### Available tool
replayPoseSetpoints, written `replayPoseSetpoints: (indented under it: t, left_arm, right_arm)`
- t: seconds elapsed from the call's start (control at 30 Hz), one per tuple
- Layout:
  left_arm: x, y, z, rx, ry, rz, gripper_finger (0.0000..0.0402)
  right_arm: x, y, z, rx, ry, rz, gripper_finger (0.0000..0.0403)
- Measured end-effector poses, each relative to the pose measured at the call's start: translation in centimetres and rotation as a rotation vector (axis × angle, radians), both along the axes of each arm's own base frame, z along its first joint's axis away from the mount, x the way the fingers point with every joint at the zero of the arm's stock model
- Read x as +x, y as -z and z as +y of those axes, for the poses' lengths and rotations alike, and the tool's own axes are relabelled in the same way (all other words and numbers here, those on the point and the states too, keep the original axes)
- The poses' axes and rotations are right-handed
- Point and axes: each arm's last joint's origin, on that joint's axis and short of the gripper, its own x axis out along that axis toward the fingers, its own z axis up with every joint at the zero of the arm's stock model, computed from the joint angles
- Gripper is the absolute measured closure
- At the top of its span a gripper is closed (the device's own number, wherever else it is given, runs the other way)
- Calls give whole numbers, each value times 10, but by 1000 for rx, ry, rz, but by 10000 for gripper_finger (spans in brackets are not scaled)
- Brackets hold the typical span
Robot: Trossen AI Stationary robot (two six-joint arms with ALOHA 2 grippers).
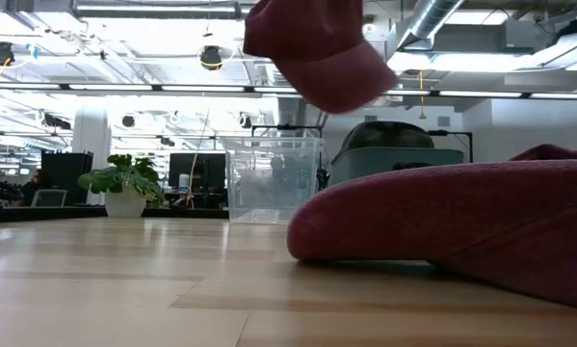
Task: Pick & Place hat
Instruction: Put the left red cap into the transparent bin
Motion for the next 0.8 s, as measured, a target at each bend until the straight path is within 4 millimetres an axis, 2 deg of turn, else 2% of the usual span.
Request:
replayPoseSetpoints:
  t: [0.13,0.23,0.4,0.5,0.63,0.73,0.8]
  left_arm:
    - [-14,-16,3,-10,-195,2,270]
    - [-29,-35,19,-1,-287,5,270]
    - [-67,-66,61,-17,-247,-36,275]
    - [-90,-74,93,-74,-156,-78,280]
    - [-116,-66,134,-191,25,-129,286]
    - [-125,-47,157,-240,67,-151,286]
    - [-127,-33,171,-261,53,-146,286]
  right_arm:
    - [5,-19,-40,16,111,-58,403]
    - [9,-30,-75,64,165,-124,403]
    - [12,-40,-135,147,209,-263,403]
    - [9,-43,-165,212,178,-318,403]
    - [5,-43,-198,330,131,-410,403]
    - [6,-35,-218,382,116,-407,403]
    - [15,-25,-230,409,95,-397,403]
